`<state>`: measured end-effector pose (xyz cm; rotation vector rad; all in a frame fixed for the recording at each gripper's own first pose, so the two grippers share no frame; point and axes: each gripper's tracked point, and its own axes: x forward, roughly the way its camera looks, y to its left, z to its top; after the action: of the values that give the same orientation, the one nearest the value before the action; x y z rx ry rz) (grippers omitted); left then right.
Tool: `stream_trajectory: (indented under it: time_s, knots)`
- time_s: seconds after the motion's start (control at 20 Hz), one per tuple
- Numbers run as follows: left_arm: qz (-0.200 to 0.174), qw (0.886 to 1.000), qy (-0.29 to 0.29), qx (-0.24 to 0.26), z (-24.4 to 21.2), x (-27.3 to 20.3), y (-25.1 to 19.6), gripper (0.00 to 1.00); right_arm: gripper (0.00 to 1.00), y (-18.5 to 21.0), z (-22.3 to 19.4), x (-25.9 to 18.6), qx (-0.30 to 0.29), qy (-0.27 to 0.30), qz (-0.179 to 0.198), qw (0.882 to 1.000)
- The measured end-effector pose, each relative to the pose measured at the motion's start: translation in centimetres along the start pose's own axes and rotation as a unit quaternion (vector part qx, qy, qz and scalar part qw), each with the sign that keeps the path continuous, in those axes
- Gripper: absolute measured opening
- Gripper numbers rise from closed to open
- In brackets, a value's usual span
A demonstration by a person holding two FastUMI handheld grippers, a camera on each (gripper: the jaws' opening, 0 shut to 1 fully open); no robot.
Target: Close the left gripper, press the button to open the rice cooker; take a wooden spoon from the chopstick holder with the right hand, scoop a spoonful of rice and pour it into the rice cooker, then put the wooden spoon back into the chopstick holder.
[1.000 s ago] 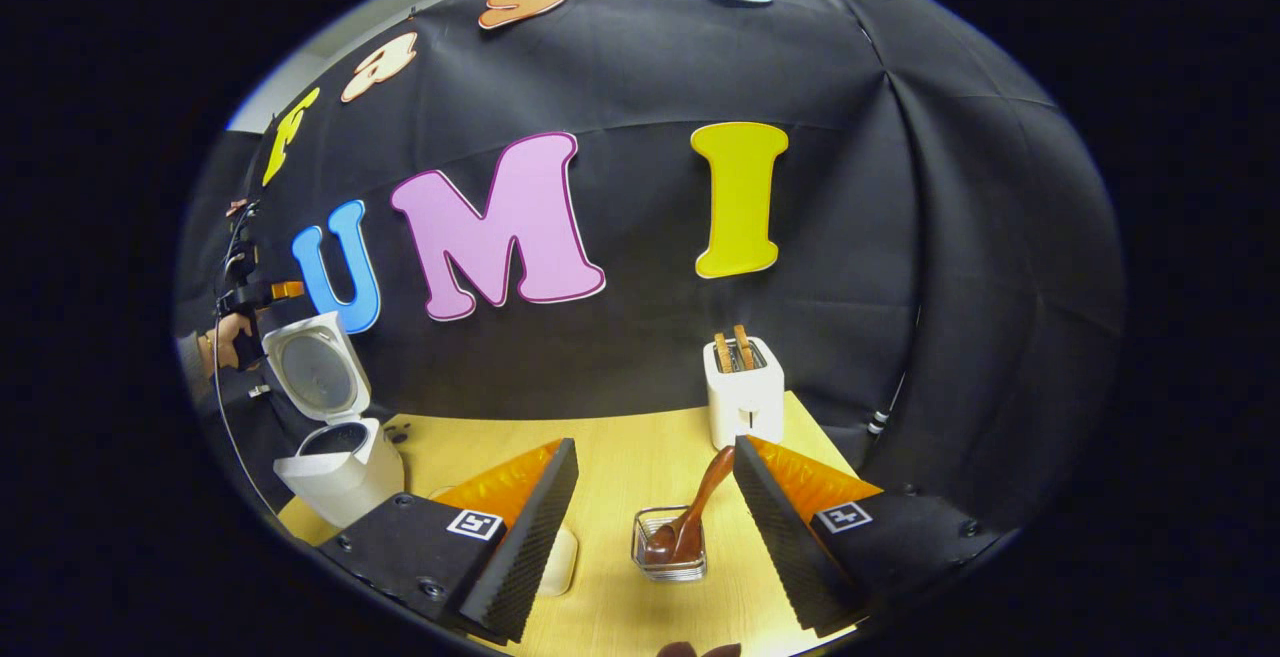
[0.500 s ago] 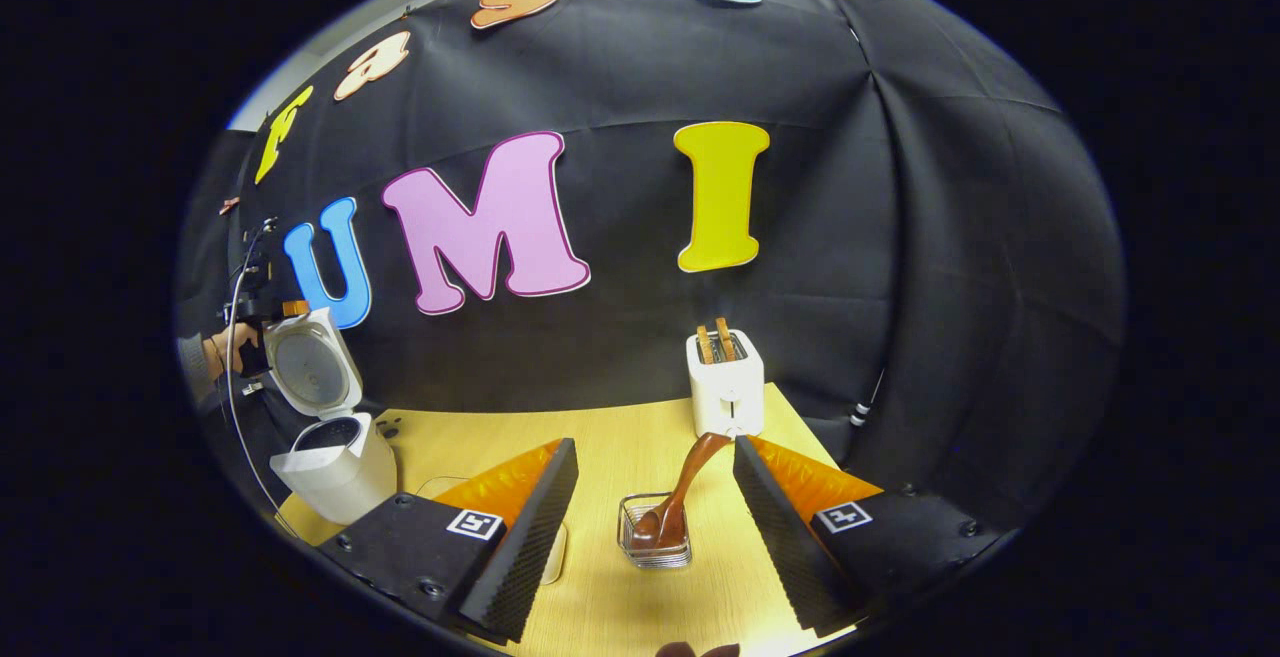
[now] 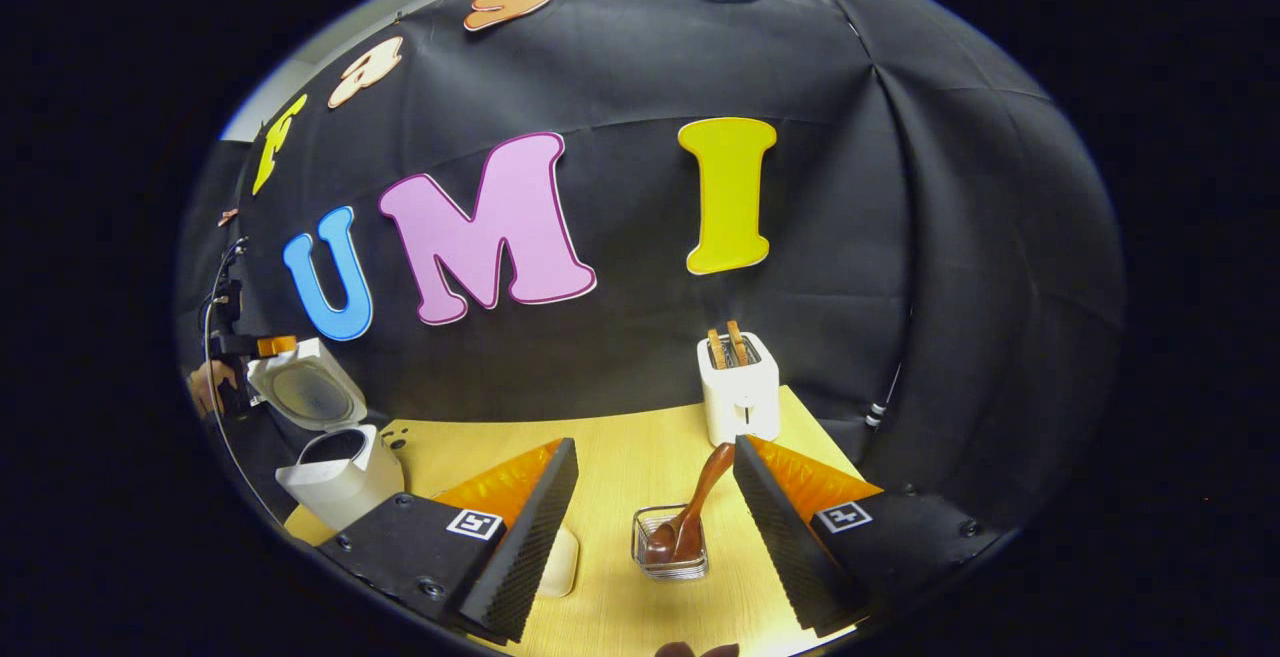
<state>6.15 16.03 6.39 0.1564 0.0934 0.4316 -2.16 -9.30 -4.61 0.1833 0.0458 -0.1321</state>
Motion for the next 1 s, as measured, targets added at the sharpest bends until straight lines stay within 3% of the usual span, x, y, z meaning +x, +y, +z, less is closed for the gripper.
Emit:
stream_trajectory:
  time_s: [0.35, 0.6, 0.75, 1.0]
  knots:
    - [-0.045, 0.992, 0.079, -0.087, -7.3, -4.9, -3.4, 1.0, 0.97, -0.3, 0.2, 0.4, 0.017, -0.001, 0.0, 1.0]
    - [-0.026, 0.98, 0.143, -0.136, -13.9, -5.8, -3.9, 0.97, 0.97, -0.3, 0.6, 0.6, 0.036, -0.004, 0.006, 0.999]
    - [0.002, 0.979, 0.17, -0.116, -16.7, -5.7, -2.7, 0.97, 0.97, -0.4, 0.4, 0.7, 0.036, 0.0, 0.009, 0.999]
    - [-0.001, 0.974, 0.204, -0.097, -18.8, -5.5, -3.2, 0.97, 0.97, -0.5, -0.1, 1.1, 0.042, 0.006, 0.011, 0.999]
